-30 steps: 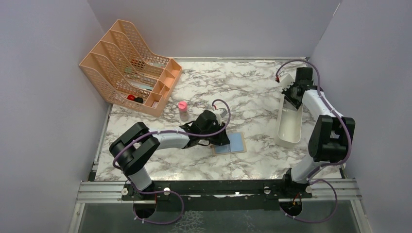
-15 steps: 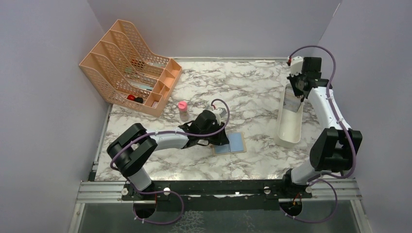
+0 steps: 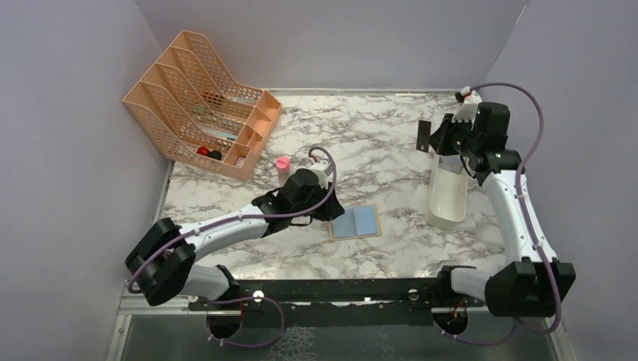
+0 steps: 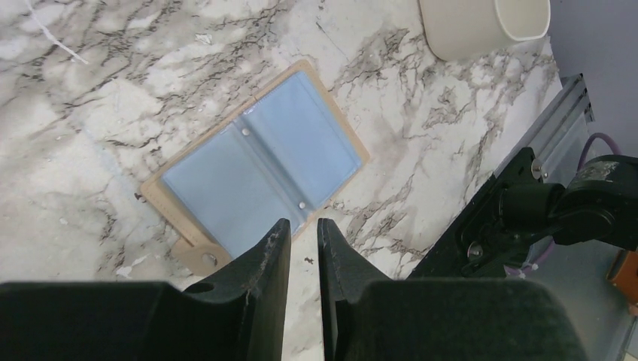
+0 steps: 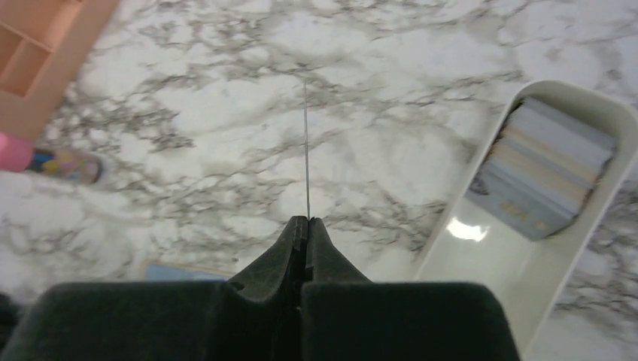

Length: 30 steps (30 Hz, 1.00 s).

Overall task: Put the credit cards into the card holder
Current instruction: Pick up the credit card from the storage box, then insert the credit card into the card holder.

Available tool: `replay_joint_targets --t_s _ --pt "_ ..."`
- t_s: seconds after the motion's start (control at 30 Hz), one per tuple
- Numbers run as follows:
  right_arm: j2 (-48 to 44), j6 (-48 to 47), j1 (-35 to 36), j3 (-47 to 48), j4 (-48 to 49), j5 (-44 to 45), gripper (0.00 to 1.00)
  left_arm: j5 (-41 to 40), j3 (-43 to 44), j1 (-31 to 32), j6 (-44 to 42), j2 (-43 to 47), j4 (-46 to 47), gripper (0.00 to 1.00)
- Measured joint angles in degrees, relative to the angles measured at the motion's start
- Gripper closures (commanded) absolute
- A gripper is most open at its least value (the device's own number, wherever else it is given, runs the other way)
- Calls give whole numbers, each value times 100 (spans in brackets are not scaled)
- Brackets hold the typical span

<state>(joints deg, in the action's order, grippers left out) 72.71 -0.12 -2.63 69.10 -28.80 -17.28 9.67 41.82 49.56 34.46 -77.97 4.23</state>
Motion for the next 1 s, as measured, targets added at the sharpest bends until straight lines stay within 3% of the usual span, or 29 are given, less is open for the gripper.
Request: replay_joint_targets --t_s 0.17,0.5,0.57,1.0 --pt "-824 1016 33 -1060 579 -994 99 -293 -28 0 -52 509 -334 76" --pt "-885 2288 164 -2752 914 -2291 99 -382 -201 0 -90 575 -387 94" --pt "-885 2424 260 -3014 992 -2378 99 -374 -245 0 -92 468 -367 100" --pt "-693 2957 1550 -3582 1617 -2389 99 39 -387 2 -85 -168 422 98"
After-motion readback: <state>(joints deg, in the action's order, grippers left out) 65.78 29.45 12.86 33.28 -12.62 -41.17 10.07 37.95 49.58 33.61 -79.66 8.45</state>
